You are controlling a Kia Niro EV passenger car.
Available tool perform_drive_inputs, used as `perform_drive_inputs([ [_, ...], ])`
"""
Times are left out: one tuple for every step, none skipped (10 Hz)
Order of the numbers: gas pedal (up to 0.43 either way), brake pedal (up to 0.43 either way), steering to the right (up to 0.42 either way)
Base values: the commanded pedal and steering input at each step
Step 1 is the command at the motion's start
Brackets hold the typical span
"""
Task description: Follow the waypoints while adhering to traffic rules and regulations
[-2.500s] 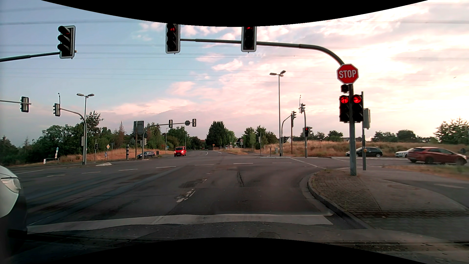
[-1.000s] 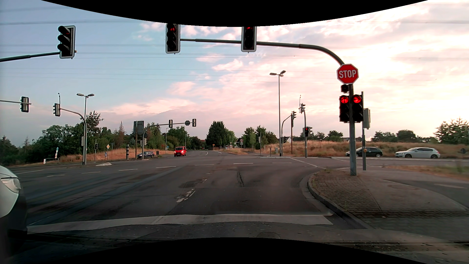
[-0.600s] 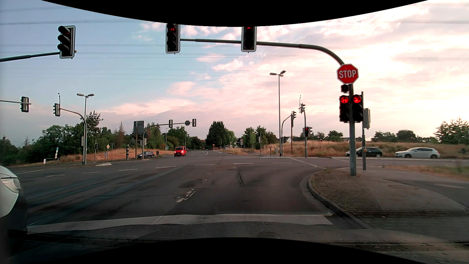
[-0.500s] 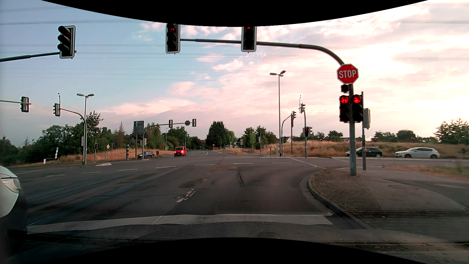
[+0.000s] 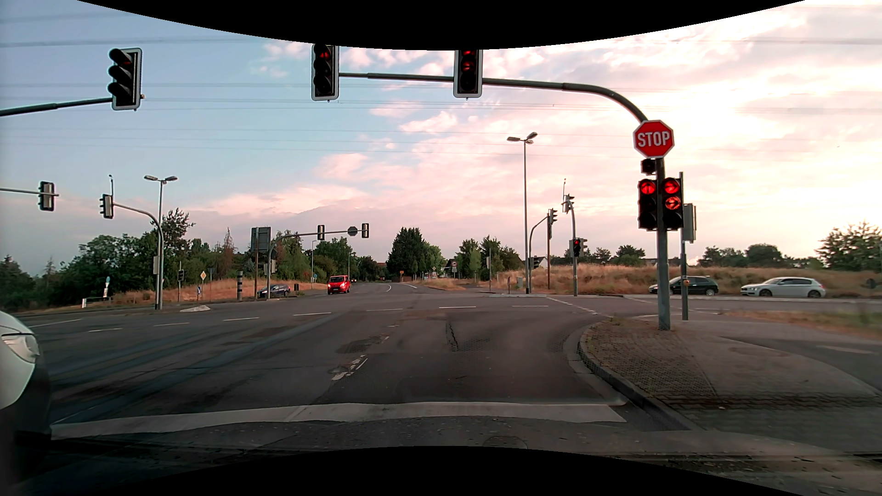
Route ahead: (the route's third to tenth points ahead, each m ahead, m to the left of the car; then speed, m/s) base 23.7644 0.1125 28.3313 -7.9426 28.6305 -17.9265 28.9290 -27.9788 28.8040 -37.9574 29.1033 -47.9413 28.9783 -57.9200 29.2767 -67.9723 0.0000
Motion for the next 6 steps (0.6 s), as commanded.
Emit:
perform_drive_inputs([
  [0.000, 0.287, 0.001],
  [0.000, 0.287, 0.001],
  [0.000, 0.280, 0.001],
  [0.000, 0.232, 0.001],
  [0.000, 0.171, 0.001],
  [0.000, 0.012, 0.001],
])
